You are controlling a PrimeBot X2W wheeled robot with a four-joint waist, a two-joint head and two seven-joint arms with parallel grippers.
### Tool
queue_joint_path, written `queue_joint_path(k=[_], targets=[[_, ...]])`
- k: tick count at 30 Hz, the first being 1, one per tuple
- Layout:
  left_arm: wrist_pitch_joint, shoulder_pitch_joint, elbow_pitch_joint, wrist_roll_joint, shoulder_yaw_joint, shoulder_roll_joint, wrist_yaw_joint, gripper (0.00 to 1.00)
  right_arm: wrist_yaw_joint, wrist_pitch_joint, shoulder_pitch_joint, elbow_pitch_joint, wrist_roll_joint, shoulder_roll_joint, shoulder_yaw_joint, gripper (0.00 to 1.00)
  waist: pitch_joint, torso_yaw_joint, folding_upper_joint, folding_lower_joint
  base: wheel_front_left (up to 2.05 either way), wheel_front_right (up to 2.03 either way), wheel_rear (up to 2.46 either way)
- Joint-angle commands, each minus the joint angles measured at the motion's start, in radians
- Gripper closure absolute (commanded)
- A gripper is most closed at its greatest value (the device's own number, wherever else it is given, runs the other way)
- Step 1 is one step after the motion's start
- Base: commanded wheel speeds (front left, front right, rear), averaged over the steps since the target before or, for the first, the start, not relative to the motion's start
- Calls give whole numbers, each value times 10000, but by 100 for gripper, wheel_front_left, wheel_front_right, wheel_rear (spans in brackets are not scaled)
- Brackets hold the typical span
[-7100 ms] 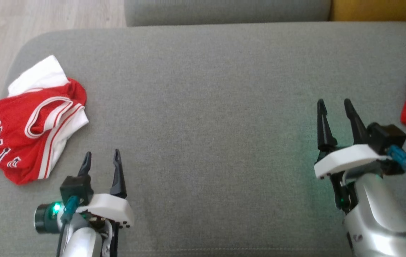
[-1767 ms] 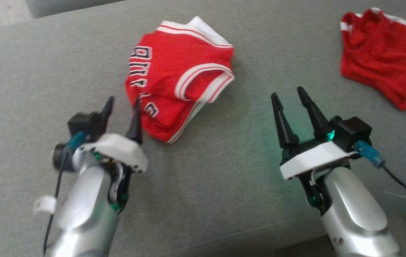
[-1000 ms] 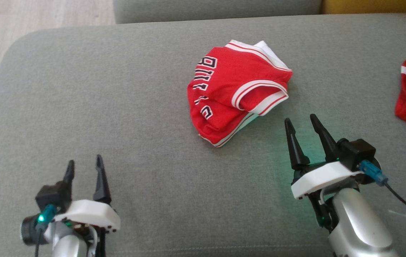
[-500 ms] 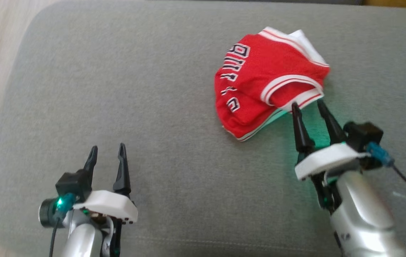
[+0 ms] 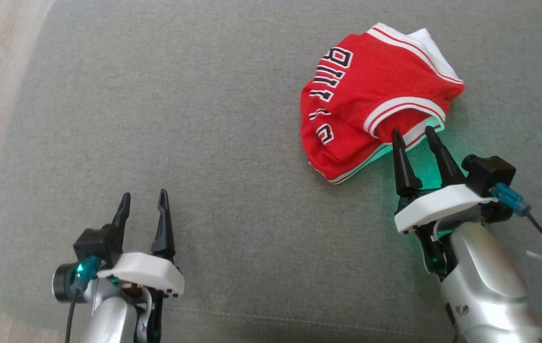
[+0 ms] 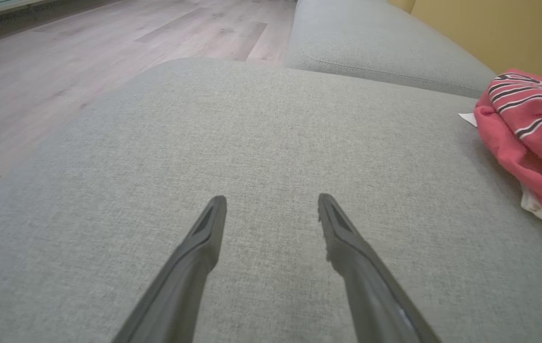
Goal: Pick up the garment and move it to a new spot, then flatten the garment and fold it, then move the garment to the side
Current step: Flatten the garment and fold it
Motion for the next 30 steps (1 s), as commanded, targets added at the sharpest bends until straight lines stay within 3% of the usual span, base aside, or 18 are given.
queue_joint_path(k=[1, 11, 20, 27, 28, 30], targets=[[-91, -416, -349, -74, 263, 74, 22, 0, 65, -120, -184, -322, 36, 101, 175, 0, -6, -78, 0, 0, 0, 0, 0], [-91, -620, -361, 15, 157, 74, -65, 0, 65, -120, 17, -281, 79, 101, 36, 0, 126, -356, 0, 0, 0, 0, 0], [-91, -666, -388, 159, 25, 74, -138, 0, 65, -120, -246, -17, 1533, 101, 514, 0, 234, -115, 0, 0, 0, 0, 0], [-91, -585, -414, 177, 27, 74, -129, 0, 65, -120, -462, -450, 1719, 101, 667, 0, 291, -86, 0, 0, 0, 0, 0], [-91, -582, -404, 171, 9, 74, -131, 0, 65, -120, -461, -502, 1736, 101, 692, 3, 287, -97, 0, 0, 0, 0, 0], [-91, -589, -385, 151, -20, 74, -122, 0, 65, -120, -459, -597, 1782, 101, 730, 25, 272, -127, 0, 0, 0, 0, 0]])
